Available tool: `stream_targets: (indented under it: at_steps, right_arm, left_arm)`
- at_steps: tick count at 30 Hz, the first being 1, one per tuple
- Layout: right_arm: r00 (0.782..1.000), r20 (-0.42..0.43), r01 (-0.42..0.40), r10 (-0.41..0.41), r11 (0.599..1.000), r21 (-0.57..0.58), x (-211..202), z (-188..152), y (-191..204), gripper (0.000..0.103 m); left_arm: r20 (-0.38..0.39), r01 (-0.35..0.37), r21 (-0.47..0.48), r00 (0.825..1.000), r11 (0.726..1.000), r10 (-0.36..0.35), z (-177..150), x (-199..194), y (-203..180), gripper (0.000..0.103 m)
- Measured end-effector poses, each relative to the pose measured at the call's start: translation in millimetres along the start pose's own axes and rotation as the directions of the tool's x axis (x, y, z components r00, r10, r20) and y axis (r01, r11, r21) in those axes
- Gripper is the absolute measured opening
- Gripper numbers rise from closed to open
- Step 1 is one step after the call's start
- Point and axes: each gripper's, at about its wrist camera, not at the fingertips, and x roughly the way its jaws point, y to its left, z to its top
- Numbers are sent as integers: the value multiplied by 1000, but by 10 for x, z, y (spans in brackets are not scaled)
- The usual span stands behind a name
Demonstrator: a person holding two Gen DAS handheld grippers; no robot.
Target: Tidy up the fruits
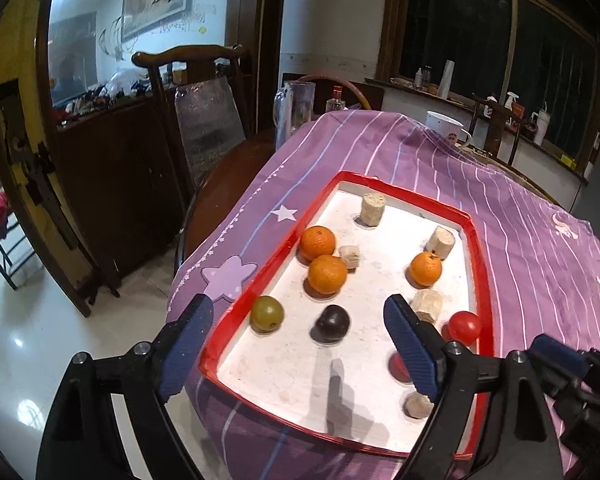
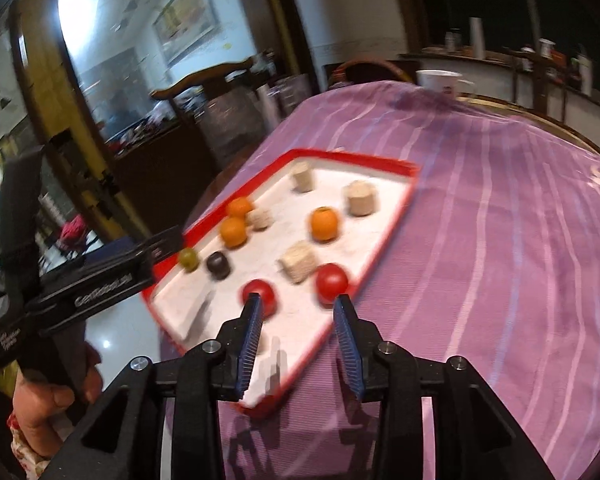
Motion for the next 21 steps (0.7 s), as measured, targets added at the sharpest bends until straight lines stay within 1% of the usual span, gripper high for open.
stream_targets:
  at_steps: [4,8,14,21]
  right_arm:
    - [999,22,35,-37,997,70,-114,-21,-223,46]
    - [997,48,59,-64,993,98,-233,-40,-349,48]
    - [995,76,50,-59,992,112,-366,-79,-451,51]
    - [995,82,52,-64,988,143,-410,-115,-609,55]
  left_arm:
    - [20,-28,44,999,999,27,-9,-85,-203,87]
    - [39,-41,83,999,996,37,-14,-170,-410,87]
    - [54,-48,126,998,991,41,-16,-240,-653,90]
    - [40,-33,160,999,987,26,-41,-241,-873,90]
